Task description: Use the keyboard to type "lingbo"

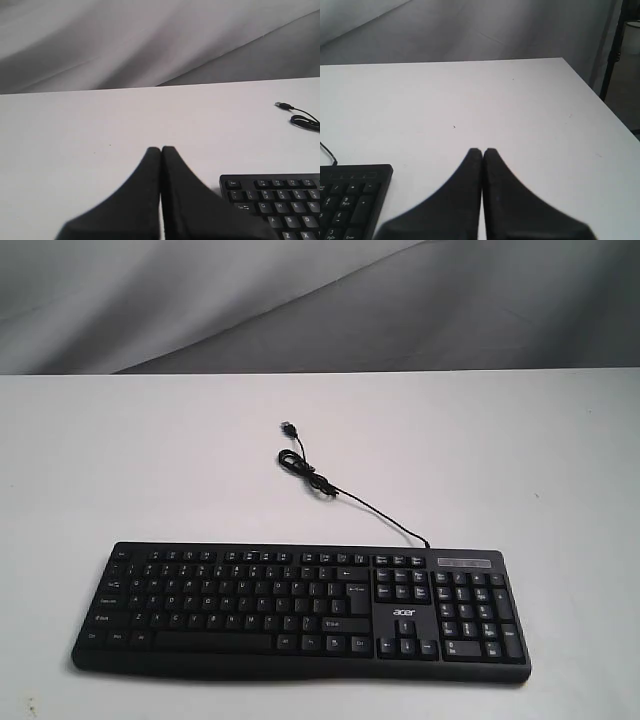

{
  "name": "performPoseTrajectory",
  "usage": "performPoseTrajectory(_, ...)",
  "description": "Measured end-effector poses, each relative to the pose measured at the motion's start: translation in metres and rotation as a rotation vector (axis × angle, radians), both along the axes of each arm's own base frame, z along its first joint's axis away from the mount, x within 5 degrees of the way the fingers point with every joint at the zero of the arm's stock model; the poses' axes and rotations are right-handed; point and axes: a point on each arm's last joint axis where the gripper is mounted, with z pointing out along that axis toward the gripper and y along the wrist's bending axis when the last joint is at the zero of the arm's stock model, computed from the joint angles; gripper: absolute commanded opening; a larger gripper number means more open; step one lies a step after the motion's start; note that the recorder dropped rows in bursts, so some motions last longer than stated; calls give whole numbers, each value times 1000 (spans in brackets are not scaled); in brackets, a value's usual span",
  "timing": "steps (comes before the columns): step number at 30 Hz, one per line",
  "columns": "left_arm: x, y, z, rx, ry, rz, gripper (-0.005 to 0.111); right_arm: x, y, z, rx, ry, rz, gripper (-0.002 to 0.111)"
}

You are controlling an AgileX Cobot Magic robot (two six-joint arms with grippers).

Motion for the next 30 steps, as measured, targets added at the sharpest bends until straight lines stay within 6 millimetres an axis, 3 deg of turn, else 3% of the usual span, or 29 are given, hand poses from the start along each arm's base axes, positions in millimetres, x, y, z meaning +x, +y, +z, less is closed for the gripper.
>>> performPoseTrajectory(10,0,0,0,0,0,0,1,1,0,3,-27,-30,1,0)
performPoseTrajectory(18,0,0,0,0,0,0,1,1,3,41,-70,-450,30,0)
performPoseTrajectory(24,0,0,0,0,0,0,1,-3,4,56,-83,-625,42,0)
performPoseTrajectory(30,0,0,0,0,0,0,1,-15,7,78,151,-906,108,0)
